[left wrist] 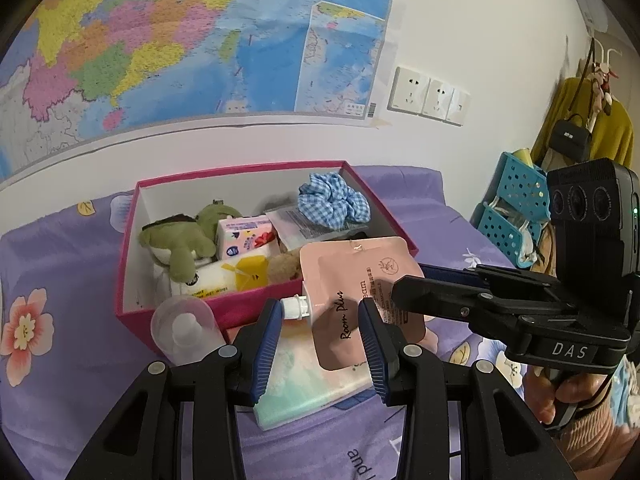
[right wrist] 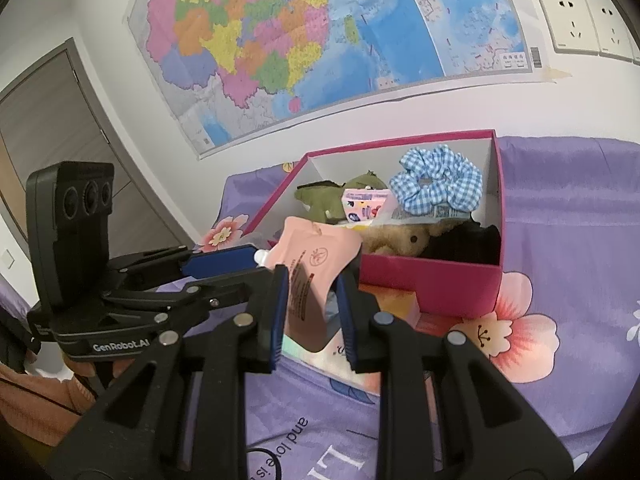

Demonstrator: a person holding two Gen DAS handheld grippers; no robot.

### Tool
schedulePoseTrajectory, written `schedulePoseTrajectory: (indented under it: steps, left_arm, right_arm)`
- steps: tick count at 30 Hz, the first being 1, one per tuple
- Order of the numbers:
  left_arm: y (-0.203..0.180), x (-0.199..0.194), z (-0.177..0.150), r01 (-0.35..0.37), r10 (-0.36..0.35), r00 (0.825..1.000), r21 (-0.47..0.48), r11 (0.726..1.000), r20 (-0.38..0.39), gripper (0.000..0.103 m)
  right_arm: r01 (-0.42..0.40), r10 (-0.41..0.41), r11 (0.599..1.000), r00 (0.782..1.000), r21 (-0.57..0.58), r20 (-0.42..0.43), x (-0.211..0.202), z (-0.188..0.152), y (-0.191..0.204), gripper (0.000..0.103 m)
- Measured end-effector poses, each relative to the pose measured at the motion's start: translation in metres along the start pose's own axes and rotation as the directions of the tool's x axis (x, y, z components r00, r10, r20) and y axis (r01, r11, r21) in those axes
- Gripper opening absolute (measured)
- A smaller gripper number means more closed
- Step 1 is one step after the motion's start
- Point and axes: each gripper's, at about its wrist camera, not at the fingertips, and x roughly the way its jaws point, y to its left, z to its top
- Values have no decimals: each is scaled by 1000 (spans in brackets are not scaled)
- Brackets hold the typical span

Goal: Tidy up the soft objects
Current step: 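Move the held pouch over the pink box rim with the right gripper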

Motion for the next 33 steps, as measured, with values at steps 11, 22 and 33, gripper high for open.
schedulePoseTrajectory:
  steps: [11,22,33]
  left_arm:
    - [6,3,8,-5,5,1000,-12,1000,10,39]
    - [11,8,16,-12,12,1000,-17,1000,17,39]
    - [18,14,21,-22,22,1000,-33,999,18,39]
  right_arm:
    - [1,-1,1000,1000,5,4,7,9,-4,27]
    - [0,0,1000,1000,8,7,13,18,-8,27]
    - [2,-2,1000,1000,14,5,24,30,-13,27]
